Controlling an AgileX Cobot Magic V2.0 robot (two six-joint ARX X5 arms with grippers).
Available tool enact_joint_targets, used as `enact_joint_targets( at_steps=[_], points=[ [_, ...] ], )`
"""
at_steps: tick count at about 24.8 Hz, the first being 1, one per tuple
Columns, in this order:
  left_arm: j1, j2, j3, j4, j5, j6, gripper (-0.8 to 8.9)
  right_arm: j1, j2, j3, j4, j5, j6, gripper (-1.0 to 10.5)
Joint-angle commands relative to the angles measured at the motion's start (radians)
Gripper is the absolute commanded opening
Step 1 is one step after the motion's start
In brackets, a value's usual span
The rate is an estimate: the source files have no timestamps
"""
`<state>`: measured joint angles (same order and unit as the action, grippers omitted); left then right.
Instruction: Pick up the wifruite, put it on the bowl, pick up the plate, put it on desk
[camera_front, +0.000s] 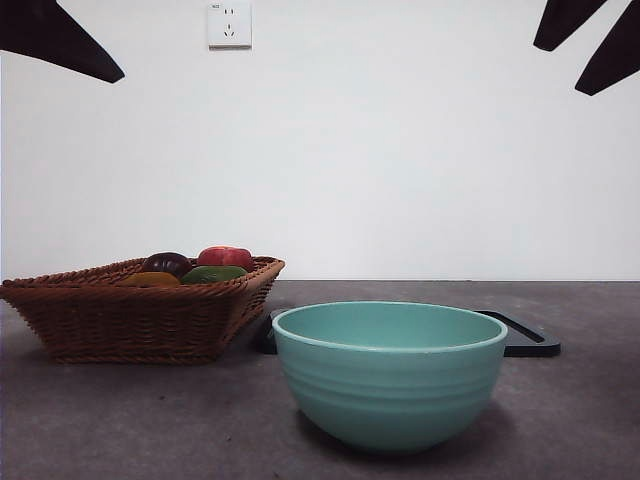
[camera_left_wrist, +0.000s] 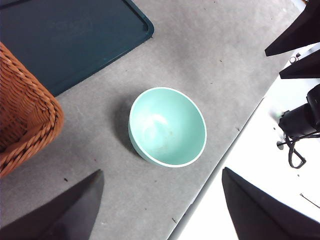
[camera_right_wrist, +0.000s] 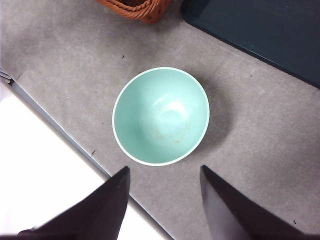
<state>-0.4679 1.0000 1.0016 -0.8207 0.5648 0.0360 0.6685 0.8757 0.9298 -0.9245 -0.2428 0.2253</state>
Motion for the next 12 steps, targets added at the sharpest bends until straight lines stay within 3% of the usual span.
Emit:
enact_joint_targets(
  at_steps=[1,8,12],
  points=[
    [-0.005,0.006,0.02,0.004,0.005,0.009,3.75,0.01,0.005,0.017,0.006,-0.003,0.003,2.2],
    [-0.005,0.006,0.02,0.004,0.005,0.009,3.65,0.01,0.005,0.017,0.006,-0.003,0.003,2.2],
    [-0.005,0.006,0.02,0.004,0.005,0.009,1.72,0.01,0.005,0.017,0.005,-0.003,0.002,1.7]
  ],
)
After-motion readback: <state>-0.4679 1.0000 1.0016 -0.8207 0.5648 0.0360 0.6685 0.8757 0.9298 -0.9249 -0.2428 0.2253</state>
